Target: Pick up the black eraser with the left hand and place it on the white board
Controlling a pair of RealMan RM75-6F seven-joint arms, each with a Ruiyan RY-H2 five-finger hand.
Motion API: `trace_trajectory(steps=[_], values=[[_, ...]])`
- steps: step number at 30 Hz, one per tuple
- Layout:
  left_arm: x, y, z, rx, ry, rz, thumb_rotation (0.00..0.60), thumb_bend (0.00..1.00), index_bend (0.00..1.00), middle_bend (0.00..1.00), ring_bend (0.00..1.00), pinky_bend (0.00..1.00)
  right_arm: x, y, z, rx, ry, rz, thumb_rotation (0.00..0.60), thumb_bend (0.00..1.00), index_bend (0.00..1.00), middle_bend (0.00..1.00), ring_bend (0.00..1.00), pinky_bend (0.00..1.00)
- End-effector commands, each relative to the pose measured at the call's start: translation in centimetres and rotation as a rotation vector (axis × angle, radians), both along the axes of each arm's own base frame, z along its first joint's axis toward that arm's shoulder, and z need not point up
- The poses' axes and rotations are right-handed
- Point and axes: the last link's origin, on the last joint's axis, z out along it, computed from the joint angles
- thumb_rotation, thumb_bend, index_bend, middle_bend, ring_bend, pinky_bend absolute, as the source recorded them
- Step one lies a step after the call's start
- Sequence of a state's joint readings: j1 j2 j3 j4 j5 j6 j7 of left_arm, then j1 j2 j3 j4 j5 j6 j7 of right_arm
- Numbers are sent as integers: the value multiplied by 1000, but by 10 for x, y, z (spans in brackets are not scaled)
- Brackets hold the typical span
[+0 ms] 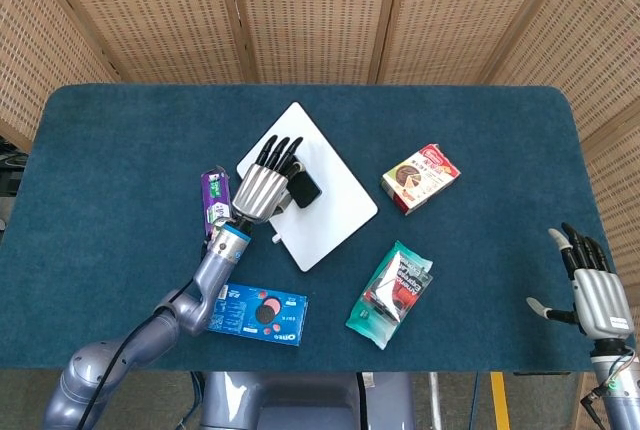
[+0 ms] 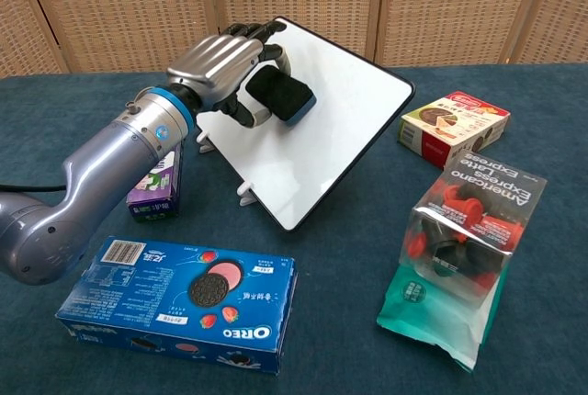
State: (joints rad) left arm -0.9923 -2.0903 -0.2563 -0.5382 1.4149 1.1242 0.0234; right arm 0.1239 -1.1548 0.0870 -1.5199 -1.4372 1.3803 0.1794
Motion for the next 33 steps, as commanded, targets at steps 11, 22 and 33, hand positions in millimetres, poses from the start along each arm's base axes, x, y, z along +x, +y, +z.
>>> trace_trajectory(steps=[11, 22, 33], values=[[-3, -1, 0, 4, 12, -8, 600, 292, 393, 0, 0, 0, 1, 1, 1, -5, -3, 6, 600, 42, 24, 0, 0, 0], [-4, -2, 2, 12, 11, -9, 600, 282, 295, 0, 0, 0, 2, 1, 2, -9, -5, 10, 600, 42, 24, 0, 0, 0], [-15, -8, 14, -3, -4, -37, 600, 151, 29, 0, 0, 0, 2, 1, 0, -6, -4, 13, 600, 42, 24, 0, 0, 0]])
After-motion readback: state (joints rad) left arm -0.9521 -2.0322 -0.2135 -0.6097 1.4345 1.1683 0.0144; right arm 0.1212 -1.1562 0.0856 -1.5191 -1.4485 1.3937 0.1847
